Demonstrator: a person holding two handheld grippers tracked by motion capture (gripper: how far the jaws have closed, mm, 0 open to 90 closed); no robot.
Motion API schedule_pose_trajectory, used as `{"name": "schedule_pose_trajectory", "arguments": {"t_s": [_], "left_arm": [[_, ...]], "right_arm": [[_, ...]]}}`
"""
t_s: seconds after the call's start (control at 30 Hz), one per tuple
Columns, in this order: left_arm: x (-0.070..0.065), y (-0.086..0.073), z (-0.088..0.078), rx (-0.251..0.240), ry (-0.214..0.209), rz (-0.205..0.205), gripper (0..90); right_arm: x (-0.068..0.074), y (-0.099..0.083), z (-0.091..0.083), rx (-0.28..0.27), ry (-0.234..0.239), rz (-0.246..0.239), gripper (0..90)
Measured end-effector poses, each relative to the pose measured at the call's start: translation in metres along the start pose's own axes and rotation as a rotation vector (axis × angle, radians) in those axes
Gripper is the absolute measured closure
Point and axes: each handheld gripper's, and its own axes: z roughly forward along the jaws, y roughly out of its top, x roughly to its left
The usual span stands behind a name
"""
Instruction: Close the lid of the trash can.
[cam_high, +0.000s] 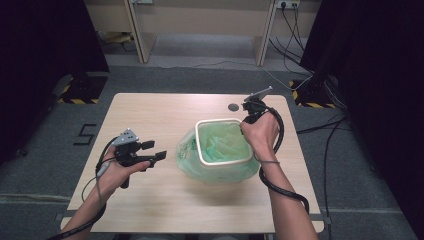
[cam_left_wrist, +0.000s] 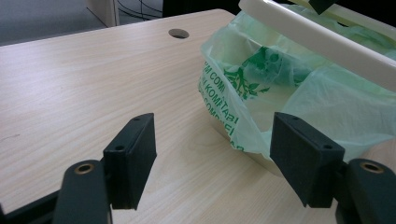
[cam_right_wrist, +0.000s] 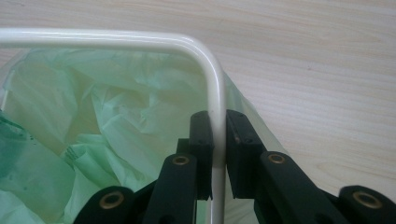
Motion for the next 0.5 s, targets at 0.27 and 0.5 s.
{"name": "schedule_pose_trajectory", "arguments": {"t_s": [0.27,0.5], "left_arm": [[-0.0032,0.0033,0.0011,-0.005,-0.009,0.004,30.3],[-0.0072,0.0058,0.0045,-0.003,-0.019,0.012,30.3]], "right_arm": [[0.0017,-0.0009,0.0028,0.002,-0.016,0.000,81.8],[0.0045,-0.0029,0.0055,-0.002,-0.044,-0.002,81.7]]}}
